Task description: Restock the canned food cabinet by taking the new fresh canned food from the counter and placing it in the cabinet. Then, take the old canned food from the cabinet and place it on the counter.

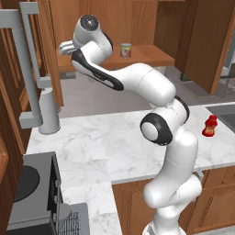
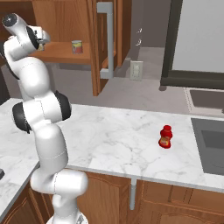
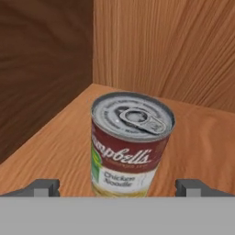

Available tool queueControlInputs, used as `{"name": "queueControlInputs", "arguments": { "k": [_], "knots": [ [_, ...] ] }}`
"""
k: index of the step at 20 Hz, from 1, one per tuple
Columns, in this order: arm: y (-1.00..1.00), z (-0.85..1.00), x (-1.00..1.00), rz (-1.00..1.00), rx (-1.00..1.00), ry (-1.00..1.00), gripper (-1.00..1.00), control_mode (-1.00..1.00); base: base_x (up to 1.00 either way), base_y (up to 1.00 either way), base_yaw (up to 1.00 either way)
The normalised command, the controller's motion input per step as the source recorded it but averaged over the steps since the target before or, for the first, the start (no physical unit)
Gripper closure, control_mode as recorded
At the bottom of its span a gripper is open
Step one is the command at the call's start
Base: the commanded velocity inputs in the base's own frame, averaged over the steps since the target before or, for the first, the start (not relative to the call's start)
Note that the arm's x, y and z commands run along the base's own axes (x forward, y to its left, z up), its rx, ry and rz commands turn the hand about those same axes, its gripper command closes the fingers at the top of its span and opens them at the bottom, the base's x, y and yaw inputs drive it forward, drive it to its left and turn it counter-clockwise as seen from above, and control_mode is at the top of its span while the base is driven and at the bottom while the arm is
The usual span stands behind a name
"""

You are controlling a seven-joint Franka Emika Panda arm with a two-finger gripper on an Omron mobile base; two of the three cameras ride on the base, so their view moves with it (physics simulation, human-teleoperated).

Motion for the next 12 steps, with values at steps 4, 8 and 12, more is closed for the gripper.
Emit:
{"name": "queueControlInputs", "arguments": {
  "k": [4, 8, 12],
  "knots": [
    [0.00, -0.02, 0.05, 0.00, 0.00, 0.00, -1.00, -1.00, 0.00, 0.00, 0.00],
    [0.00, -0.07, 0.10, 0.00, 0.00, 0.00, -1.00, -1.00, 0.00, 0.00, 0.00],
    [0.00, -0.11, 0.12, 0.00, 0.00, 0.00, -1.00, -1.00, 0.00, 0.00, 0.00]
  ]
}}
